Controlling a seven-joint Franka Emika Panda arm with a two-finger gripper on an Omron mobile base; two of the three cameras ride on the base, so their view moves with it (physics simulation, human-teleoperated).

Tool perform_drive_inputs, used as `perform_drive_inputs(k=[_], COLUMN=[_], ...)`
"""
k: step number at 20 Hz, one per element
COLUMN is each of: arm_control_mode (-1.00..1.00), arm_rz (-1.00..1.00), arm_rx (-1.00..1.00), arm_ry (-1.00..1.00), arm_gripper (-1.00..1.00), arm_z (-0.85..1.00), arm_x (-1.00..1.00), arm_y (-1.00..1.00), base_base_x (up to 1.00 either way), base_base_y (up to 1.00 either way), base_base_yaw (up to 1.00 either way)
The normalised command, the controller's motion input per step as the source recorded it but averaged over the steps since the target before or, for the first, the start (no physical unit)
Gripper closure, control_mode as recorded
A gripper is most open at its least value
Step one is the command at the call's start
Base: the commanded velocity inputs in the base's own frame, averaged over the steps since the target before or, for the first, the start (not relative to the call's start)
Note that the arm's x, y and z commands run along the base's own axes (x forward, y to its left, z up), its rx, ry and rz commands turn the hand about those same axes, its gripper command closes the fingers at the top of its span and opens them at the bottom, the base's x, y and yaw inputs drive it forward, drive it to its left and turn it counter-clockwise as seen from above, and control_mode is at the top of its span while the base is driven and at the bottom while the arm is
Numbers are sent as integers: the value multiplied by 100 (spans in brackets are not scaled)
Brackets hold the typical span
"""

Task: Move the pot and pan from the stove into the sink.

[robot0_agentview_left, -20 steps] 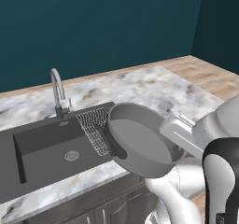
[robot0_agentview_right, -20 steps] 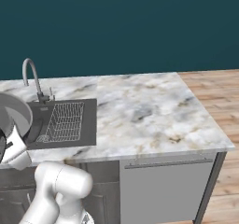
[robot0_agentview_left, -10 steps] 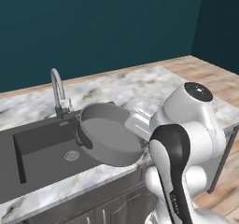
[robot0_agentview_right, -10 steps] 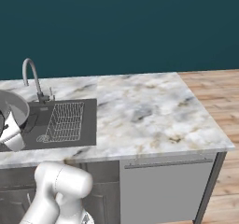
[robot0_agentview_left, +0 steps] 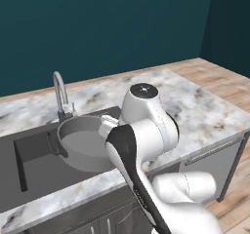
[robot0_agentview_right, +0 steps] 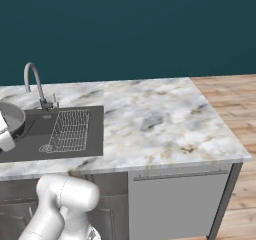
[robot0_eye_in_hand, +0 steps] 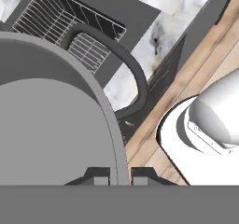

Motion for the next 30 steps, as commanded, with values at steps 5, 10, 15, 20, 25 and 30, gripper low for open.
perform_drive_inputs(k=[5,10,15,20,25,30], arm_control_mode=[-100,-100,-100,-100,-100,-100], arm_rz=[-4,-2,0,1,0,0], arm_rx=[-7,2,0,-4,-6,-1], arm_ry=[13,9,0,0,0,-4], arm_gripper=[100,100,100,100,100,100], arm_z=[-20,-9,0,-25,-34,-27], arm_x=[39,25,-1,0,3,28], arm_y=[45,10,0,3,15,18], base_base_x=[0,0,0,0,0,0], base_base_y=[0,0,0,0,0,0], base_base_yaw=[0,0,0,0,0,0])
